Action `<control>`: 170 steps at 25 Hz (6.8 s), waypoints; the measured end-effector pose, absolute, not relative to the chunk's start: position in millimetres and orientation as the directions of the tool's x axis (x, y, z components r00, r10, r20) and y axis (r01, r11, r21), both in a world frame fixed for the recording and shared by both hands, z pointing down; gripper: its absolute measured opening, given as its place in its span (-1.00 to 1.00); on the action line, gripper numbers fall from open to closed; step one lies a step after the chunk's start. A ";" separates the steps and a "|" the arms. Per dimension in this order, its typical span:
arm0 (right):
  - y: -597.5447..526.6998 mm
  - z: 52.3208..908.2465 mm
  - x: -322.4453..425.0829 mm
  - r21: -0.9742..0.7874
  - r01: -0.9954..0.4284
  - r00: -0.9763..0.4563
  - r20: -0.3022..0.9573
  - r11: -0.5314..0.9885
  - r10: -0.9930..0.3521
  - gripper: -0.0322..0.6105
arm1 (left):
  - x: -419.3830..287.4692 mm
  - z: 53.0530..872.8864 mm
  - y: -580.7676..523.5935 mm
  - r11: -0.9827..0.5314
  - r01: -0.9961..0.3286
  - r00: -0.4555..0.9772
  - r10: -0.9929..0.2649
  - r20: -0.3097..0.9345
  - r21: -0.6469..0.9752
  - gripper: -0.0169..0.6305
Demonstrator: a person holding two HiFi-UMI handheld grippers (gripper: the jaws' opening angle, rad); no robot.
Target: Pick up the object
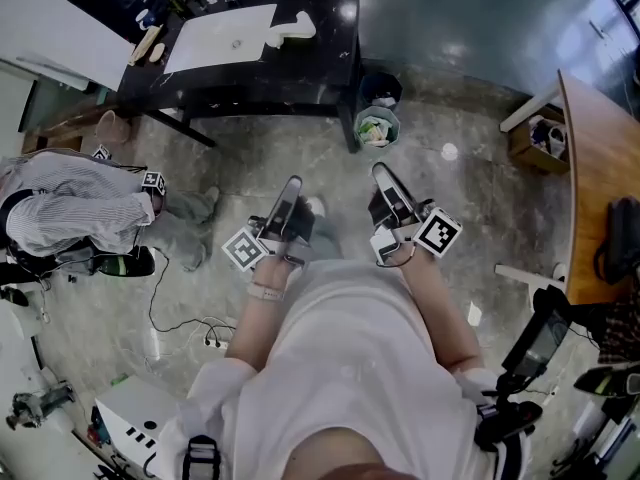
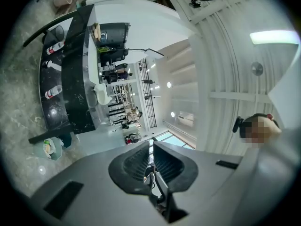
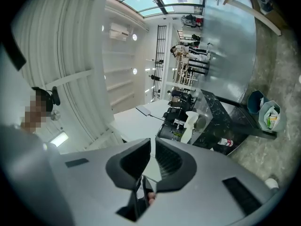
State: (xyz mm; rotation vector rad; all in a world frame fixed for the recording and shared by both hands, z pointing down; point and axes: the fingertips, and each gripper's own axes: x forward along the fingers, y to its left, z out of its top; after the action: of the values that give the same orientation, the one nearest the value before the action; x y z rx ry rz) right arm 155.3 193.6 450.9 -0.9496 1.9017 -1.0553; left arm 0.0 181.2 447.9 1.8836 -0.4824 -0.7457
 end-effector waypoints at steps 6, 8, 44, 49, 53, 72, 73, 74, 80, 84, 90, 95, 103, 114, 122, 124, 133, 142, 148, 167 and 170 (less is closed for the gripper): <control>123.5 465.3 132.7 -0.908 -0.247 -0.433 -0.210 0.340 -0.877 -0.83 | -23.6 457.8 103.7 -0.379 0.003 0.735 -0.626 -0.259 0.925 -0.92; 98.0 470.0 123.2 -0.913 -0.245 -0.432 -0.197 0.325 -0.880 -0.83 | -32.0 459.1 75.7 -0.371 0.005 0.737 -0.626 -0.254 0.929 -0.92; -173.7 490.1 63.4 -0.855 -0.455 -0.468 -0.007 0.247 -0.884 -0.83 | -162.6 507.5 -165.5 -0.255 0.031 0.653 -0.726 -0.213 0.966 -0.92; -197.5 483.7 73.3 -0.800 -0.528 -0.519 0.037 0.285 -0.854 -0.83 | -172.6 496.0 -157.5 -0.269 0.015 0.571 -0.788 -0.229 0.963 -0.92; -223.7 475.6 73.1 -0.739 -0.574 -0.572 0.055 0.352 -0.819 -0.82 | -179.8 492.2 -151.1 -0.274 -0.005 0.506 -0.830 -0.234 0.962 -0.92; -311.3 489.4 40.2 0.022 -0.765 -0.589 0.381 0.644 -0.713 -0.19 | -229.8 485.1 -107.6 -0.243 -0.114 0.238 -0.948 -0.210 0.963 -0.92; -313.7 493.2 36.6 0.063 -0.742 -0.591 0.409 0.667 -0.696 -0.18 | -231.1 485.3 -105.5 -0.240 -0.113 0.225 -0.951 -0.211 0.964 -0.92; -315.9 497.7 33.1 0.101 -0.716 -0.591 0.440 0.691 -0.676 -0.17 | -232.0 485.4 -103.6 -0.238 -0.111 0.212 -0.954 -0.211 0.965 -0.92; -326.5 527.2 15.4 0.310 -0.528 -0.534 0.603 0.791 -0.593 -0.12 | -238.8 485.8 -90.3 -0.220 -0.123 0.144 -0.969 -0.202 0.968 -0.92; -328.1 551.5 5.5 0.402 -0.372 -0.467 0.698 0.837 -0.543 -0.10 | -243.6 485.9 -78.4 -0.209 -0.141 0.104 -0.975 -0.196 0.968 -0.92; -338.4 587.5 -0.2 0.465 -0.191 -0.337 0.796 0.864 -0.503 -0.08 | -253.7 488.6 -59.4 -0.184 -0.155 0.046 -0.983 -0.179 0.971 -0.92; -343.0 610.6 -1.1 0.458 -0.109 -0.270 0.841 0.882 -0.470 -0.08 | -257.0 490.1 -46.1 -0.173 -0.164 0.008 -0.985 -0.174 0.971 -0.92; -365.9 626.0 -2.1 0.523 -0.035 -0.201 0.831 0.852 -0.519 -0.03 | -267.6 488.6 -25.7 -0.158 -0.178 -0.040 -0.985 -0.167 0.971 -0.92; -374.0 626.2 -3.9 0.502 -0.012 -0.184 0.849 0.865 -0.496 -0.03 | -269.8 491.9 -18.4 -0.143 -0.172 -0.051 -0.987 -0.154 0.975 -0.92; -369.5 629.1 -6.9 0.447 0.032 -0.134 0.888 0.894 -0.439 -0.08 | -268.0 490.3 -26.4 -0.146 -0.166 -0.032 -0.988 -0.154 0.975 -0.92; -366.1 630.9 -7.3 0.425 0.058 -0.106 0.902 0.903 -0.418 -0.11 | -267.9 490.8 -27.2 -0.144 -0.166 -0.030 -0.988 -0.151 0.976 -0.92; -367.1 659.7 10.3 0.422 0.315 0.113 0.872 0.850 -0.475 -0.21 | -270.6 492.5 -29.8 -0.141 -0.153 -0.032 -0.989 -0.148 0.978 -0.92; -365.0 658.8 6.3 0.463 0.278 0.103 0.857 0.841 -0.506 -0.23 | -268.7 497.2 -39.8 -0.161 -0.132 -0.002 -0.987 -0.163 0.978 -0.92; -350.5 642.9 3.9 0.475 0.141 -0.001 0.878 0.869 -0.479 -0.24 | -262.1 493.7 -56.3 -0.179 -0.121 0.063 -0.983 -0.173 0.976 -0.92; -277.9 539.5 26.4 0.394 -0.378 -0.361 0.771 0.838 -0.525 -0.25 | -194.4 485.6 -118.3 -0.247 -0.042 0.368 -0.905 -0.215 0.968 -0.92; -263.9 517.9 33.8 0.325 -0.476 -0.440 0.717 0.817 -0.541 -0.25 | -172.2 483.7 -128.1 -0.255 -0.034 0.434 -0.875 -0.216 0.966 -0.92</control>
State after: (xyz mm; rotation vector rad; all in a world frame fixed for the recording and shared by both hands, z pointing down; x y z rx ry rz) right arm 33.8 -263.9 517.9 -1.3476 3.8094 0.1670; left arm -172.2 -128.1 483.7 1.6295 -0.8090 -0.9931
